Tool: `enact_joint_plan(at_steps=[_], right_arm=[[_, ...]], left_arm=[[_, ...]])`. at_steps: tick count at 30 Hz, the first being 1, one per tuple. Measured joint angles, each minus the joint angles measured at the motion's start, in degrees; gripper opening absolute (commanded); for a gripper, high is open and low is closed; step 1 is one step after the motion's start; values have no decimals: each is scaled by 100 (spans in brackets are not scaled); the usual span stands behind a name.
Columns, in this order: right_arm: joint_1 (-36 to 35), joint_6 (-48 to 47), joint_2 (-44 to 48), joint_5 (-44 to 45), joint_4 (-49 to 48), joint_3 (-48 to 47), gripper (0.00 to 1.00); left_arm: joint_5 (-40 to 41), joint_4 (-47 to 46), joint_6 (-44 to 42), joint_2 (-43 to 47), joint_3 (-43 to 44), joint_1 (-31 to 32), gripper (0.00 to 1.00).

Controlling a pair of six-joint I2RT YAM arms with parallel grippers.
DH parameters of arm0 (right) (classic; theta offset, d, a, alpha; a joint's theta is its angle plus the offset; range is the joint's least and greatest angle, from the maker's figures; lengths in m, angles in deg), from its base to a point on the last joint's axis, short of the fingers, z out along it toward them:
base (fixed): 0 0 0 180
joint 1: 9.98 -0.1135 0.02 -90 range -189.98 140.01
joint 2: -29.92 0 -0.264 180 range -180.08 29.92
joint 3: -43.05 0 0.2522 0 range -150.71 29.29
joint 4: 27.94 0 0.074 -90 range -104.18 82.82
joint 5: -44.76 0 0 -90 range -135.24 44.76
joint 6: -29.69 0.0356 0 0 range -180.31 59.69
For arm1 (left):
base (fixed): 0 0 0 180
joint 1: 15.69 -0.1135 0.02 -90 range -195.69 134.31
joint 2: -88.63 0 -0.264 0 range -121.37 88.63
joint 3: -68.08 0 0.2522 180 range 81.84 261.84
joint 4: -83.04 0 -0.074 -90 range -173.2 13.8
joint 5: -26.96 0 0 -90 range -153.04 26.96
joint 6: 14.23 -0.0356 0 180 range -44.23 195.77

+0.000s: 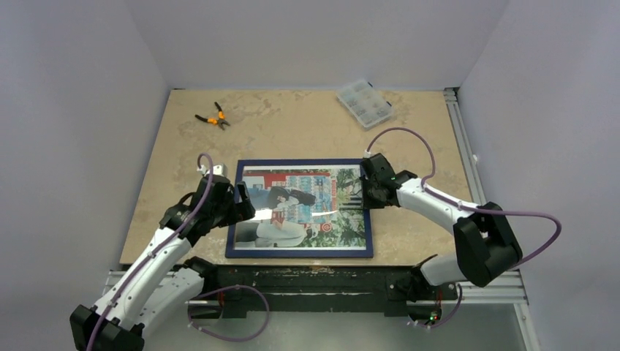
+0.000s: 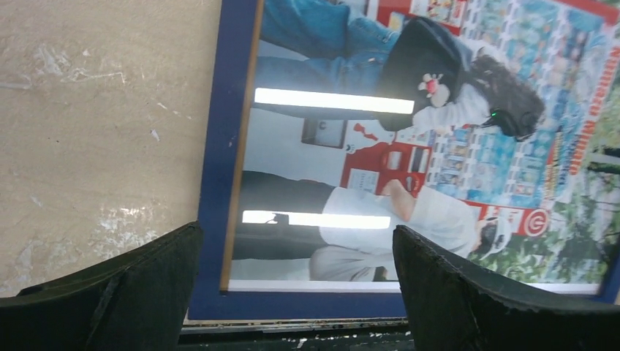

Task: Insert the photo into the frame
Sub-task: Adjust the photo frame at the center of the board.

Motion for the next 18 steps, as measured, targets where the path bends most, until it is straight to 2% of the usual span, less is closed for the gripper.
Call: enact_joint_plan(at_steps=[3,5,7,10,13,18], right_arm=[[199,-240,-92,107,70,-251,47],[542,-409,-188,129,79,-503,61],[927,-538,-271,98,70,-756,71],[1281,-647,-297,28,33,-975,79],[1307,-656,-223,-216,15,-940,82],[1314,-466,155,-756,-210,-210,84]], left_arm=[[15,2,7,-358,0,-33,99],[11,-9,15,-625,0,-66,99],[-15,-35,39,-868,0,-116,99],[-122,-153,120,-1207,-15,-271,99],[-275,-393,162,-1547,-133,-468,99],[-732,-1005,181,-1969,-584,-597,98]])
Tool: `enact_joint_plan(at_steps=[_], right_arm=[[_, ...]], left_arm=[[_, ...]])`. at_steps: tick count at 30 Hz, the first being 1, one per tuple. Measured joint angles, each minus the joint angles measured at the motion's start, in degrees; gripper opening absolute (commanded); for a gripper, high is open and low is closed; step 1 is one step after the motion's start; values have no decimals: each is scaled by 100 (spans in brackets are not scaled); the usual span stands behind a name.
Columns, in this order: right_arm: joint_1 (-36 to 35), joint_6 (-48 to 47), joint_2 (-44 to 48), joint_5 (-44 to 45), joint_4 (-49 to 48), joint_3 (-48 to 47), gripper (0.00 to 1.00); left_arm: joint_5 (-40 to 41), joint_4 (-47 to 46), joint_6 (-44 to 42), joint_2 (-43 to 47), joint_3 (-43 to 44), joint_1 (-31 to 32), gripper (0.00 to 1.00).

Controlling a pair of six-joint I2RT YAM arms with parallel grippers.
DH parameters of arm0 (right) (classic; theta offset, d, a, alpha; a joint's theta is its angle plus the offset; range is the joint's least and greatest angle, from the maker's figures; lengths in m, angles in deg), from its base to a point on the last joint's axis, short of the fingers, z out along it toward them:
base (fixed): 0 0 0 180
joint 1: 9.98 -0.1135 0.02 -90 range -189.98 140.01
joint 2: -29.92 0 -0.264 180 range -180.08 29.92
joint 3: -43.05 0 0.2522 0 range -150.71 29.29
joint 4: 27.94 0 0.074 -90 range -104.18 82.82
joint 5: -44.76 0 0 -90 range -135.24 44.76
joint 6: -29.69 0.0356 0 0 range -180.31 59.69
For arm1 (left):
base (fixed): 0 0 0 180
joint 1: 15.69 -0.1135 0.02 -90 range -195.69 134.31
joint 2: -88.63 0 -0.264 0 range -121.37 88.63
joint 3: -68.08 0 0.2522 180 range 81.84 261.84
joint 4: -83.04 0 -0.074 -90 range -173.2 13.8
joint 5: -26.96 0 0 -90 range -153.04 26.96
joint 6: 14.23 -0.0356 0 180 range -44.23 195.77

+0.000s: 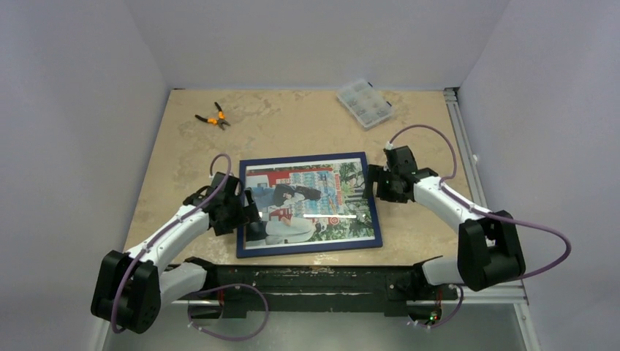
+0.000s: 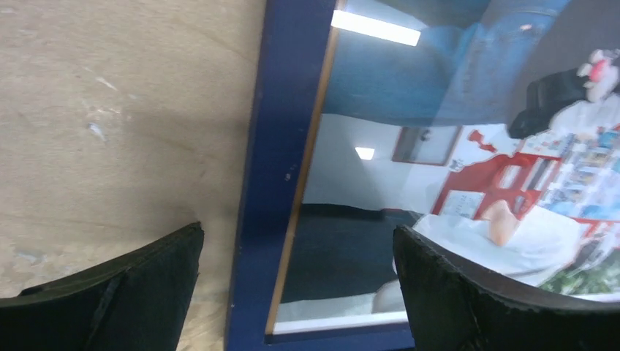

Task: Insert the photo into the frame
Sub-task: Adjust the photo frame at the center of the board.

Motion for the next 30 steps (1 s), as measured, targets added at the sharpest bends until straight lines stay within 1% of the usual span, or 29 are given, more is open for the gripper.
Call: enact_joint_plan(at_steps=[3,5,9,11,13,17,21,23,27,30], right_arm=[[15,157,44,-376,-151,509,84],[31,229,-33,-595,-260,625,83],[46,280,-199,-874,-551,549,83],[101,271,-348,-857,-616,428,82],[164,245,-608,-813,-616,179,82],[273,87,-1281,-623,-568,-514,81],[330,-120,-2006,-382,-535,-1322,82],[330,-247,-2330,-264,-553,-1707,82],[330,-463,-2708,61,-629,-2177,82],[317,-616,-2850,319,-758,-2380,84]], left_arm=[[-289,-354,37,4,-127,-13,97],[-487,-697,79,7,-205,-20,96],[-905,-1386,188,-44,-380,-26,95],[-949,-1587,256,-35,-448,22,95],[-876,-1731,317,20,-514,205,95],[-435,-1912,560,114,-588,881,94],[-4,-1956,968,96,-595,1687,94],[284,-1974,1235,28,-584,2205,94],[776,-1976,1753,-348,-350,3279,94],[935,-1969,2142,-780,-46,4059,95]])
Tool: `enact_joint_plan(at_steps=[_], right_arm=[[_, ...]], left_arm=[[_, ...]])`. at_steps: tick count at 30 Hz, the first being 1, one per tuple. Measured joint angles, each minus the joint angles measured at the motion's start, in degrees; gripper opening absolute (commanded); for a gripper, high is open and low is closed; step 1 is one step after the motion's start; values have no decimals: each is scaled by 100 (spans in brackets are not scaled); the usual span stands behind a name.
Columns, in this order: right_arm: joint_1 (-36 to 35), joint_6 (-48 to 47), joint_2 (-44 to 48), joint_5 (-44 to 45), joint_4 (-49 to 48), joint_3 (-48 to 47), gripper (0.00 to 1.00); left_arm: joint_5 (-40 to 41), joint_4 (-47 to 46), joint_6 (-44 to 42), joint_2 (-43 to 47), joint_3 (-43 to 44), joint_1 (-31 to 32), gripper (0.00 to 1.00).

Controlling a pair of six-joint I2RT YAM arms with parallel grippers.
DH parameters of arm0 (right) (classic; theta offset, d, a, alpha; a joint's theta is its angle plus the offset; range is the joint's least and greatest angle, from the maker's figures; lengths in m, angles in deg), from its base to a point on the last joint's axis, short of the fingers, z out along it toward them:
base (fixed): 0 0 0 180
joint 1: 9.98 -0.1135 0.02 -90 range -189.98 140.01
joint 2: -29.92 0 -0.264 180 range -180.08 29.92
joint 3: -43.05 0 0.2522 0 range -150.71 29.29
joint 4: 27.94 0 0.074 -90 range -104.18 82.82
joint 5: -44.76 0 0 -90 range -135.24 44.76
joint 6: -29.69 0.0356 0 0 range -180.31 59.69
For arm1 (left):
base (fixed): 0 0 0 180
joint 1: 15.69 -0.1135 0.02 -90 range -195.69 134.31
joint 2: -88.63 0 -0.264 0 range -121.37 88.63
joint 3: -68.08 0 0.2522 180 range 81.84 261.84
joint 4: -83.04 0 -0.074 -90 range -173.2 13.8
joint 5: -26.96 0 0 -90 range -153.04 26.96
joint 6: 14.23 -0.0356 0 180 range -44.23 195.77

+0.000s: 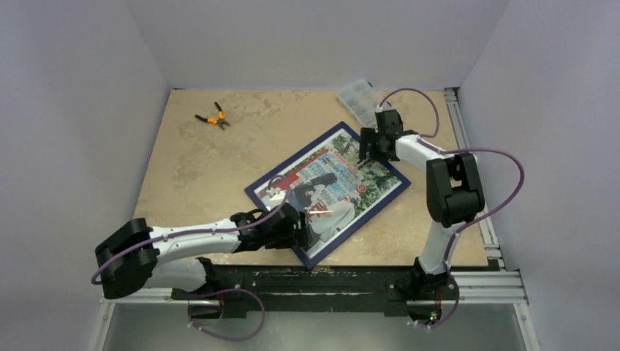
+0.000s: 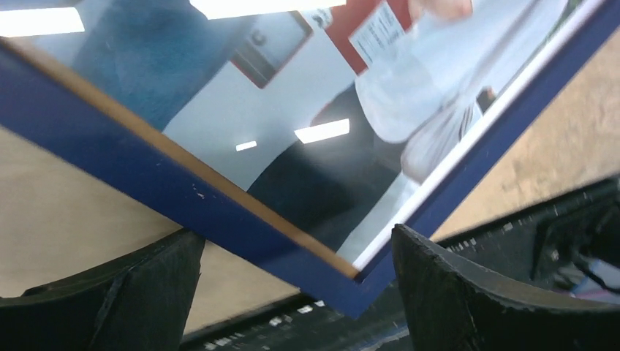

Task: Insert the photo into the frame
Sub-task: Adjust the photo frame at the center of the board.

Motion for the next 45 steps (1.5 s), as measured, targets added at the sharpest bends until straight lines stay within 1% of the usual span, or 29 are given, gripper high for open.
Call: enact_joint_plan(at_steps=[3,7,9,15,19,23,27,31,35,37,40,45], right_arm=[[-48,-70,-22,146,-131,-133,86],[-221,-74,118,240,-214,-186,88],[-289,-68,304,269,-170,-160,90],[-459,26,1478,461,111,236,97],[-501,81,1884,579,122,505,98],[-501,57,1641,575,-28,535,98],[-498,-48,920,507,-214,391,99],[-496,-72,398,531,-282,313,99],[-557,96,376,492,-74,286,99],[-680,186,396,470,76,221,99],[-798,219,396,479,297,35,99],[-765,304,505,520,623,-313,99]], left_arm=[[-120,15,317,-400,310,553,97],[-542,48,667,-658,557,898,100],[-697,55,791,-645,560,946,100],[-894,94,944,-417,382,968,100],[-907,142,940,-367,350,973,100],[-925,197,933,-435,407,973,100],[-966,214,935,-483,437,973,100],[-1014,219,935,-503,444,973,100],[-1040,160,925,-522,457,973,100],[-997,-15,911,-555,459,970,100],[-894,-201,870,-597,461,964,100],[-807,-304,835,-610,459,960,100]])
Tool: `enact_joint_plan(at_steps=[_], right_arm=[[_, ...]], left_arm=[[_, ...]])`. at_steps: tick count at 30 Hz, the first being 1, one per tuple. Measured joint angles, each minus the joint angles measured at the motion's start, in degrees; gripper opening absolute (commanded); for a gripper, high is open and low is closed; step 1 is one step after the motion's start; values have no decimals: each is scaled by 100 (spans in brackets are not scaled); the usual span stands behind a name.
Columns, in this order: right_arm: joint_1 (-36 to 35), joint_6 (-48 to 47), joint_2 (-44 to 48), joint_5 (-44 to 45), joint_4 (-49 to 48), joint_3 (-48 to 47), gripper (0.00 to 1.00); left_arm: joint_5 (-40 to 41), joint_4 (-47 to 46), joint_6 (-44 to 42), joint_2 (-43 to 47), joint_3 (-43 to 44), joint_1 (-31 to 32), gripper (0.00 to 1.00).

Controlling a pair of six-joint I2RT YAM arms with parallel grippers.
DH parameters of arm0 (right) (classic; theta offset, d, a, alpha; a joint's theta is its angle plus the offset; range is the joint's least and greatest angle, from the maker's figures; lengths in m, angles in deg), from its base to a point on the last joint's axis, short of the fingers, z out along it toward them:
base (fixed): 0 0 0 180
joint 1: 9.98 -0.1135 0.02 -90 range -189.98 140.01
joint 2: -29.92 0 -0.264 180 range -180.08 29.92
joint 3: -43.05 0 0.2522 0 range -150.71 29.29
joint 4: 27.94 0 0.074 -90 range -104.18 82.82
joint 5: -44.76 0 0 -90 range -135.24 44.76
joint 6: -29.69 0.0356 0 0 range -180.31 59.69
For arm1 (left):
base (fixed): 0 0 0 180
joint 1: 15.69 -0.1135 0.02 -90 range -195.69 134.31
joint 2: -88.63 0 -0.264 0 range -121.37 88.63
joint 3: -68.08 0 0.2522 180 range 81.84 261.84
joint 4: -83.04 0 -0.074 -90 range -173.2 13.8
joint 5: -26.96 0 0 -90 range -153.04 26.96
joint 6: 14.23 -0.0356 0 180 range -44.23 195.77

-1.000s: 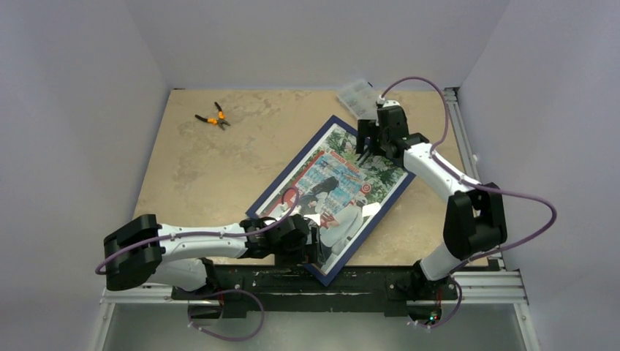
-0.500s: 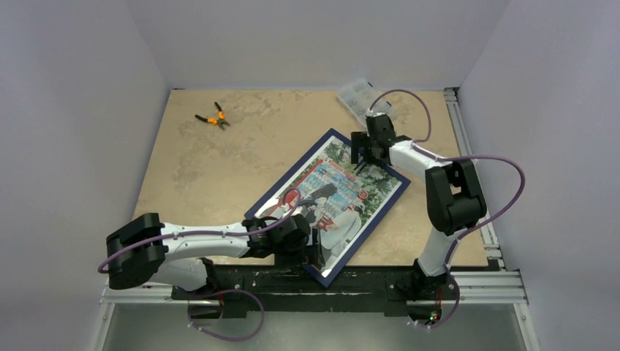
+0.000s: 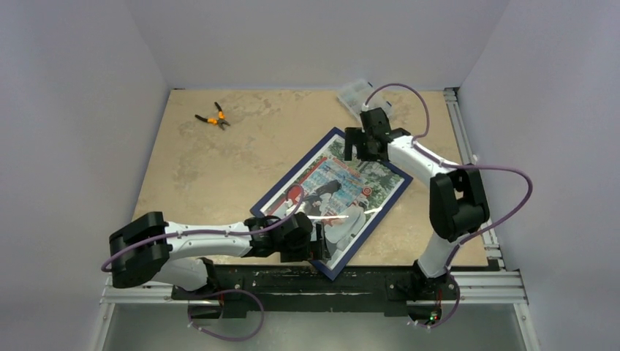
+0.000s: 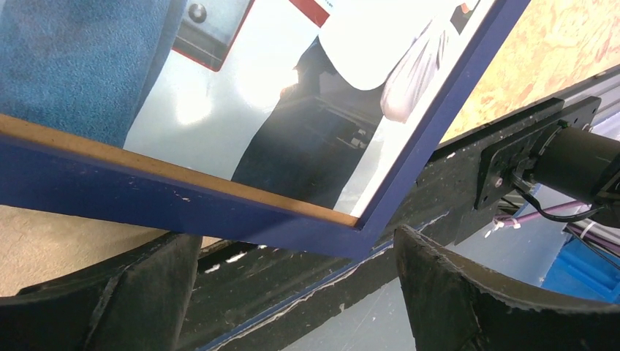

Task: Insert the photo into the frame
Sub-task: Adjust the photo frame at the center of the board.

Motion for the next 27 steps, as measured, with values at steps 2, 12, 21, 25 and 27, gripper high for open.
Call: enact_joint_plan(at_steps=[2,12,21,25,27], right_arm=[[9,87,319,-2,94,186,99],[249,758,3180,-330,640,2699,97],[264,1314,3314,-505,944,3757,81],[264,1353,3003,-555,826,3724,62],[264,1353,2964,-581,715,3718,46]], left_arm=[[11,-68,-2,-37,2,0,100],[-111,-352,-118,-861,643,0,100],[-138,-476,-177,-960,699,17,100],[-138,-476,-199,-960,699,33,100],[-138,-479,-201,-960,699,39,100]])
